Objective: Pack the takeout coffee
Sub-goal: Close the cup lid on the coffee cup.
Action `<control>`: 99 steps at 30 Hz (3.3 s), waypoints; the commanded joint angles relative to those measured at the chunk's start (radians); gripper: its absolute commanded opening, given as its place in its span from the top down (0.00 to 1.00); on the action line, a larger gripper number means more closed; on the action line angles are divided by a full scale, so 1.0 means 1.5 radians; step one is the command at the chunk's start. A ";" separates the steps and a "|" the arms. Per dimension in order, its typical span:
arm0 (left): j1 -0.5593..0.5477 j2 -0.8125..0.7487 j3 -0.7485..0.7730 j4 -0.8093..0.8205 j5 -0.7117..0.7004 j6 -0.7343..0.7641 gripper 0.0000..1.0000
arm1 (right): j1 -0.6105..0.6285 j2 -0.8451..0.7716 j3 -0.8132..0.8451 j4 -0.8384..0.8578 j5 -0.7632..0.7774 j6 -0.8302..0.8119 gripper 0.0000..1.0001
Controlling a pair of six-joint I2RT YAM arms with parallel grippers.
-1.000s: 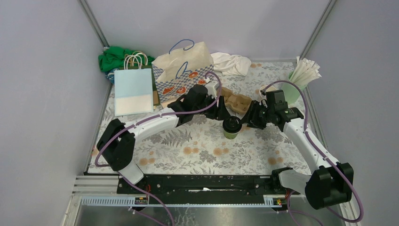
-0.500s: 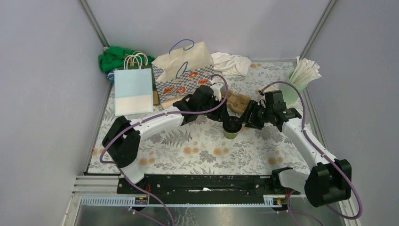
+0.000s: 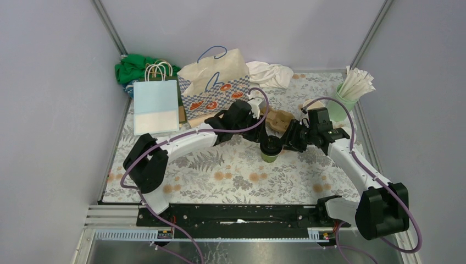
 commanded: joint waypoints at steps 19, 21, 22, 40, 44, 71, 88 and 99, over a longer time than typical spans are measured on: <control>-0.019 0.037 0.029 0.022 0.036 -0.002 0.59 | 0.006 -0.006 -0.056 0.025 -0.007 0.016 0.58; -0.022 0.037 0.026 0.023 0.036 -0.004 0.60 | 0.006 -0.008 -0.061 0.029 -0.011 0.020 0.59; -0.023 0.036 0.022 0.024 0.036 -0.005 0.60 | 0.006 -0.008 -0.065 0.031 -0.010 0.021 0.60; -0.059 0.013 -0.017 0.034 -0.035 -0.009 0.61 | 0.006 -0.013 -0.110 0.044 0.019 0.024 0.58; -0.066 -0.002 -0.023 0.029 -0.049 -0.009 0.61 | 0.006 -0.017 -0.119 0.048 0.017 0.023 0.58; -0.047 -0.065 0.024 -0.021 0.000 0.176 0.01 | 0.006 -0.010 -0.069 0.022 0.020 0.002 0.63; -0.032 -0.048 -0.010 0.051 0.154 0.358 0.01 | 0.006 -0.007 -0.055 0.011 0.014 -0.008 0.65; -0.032 0.022 0.043 0.021 0.178 0.406 0.04 | 0.006 -0.006 -0.055 0.009 0.014 -0.008 0.65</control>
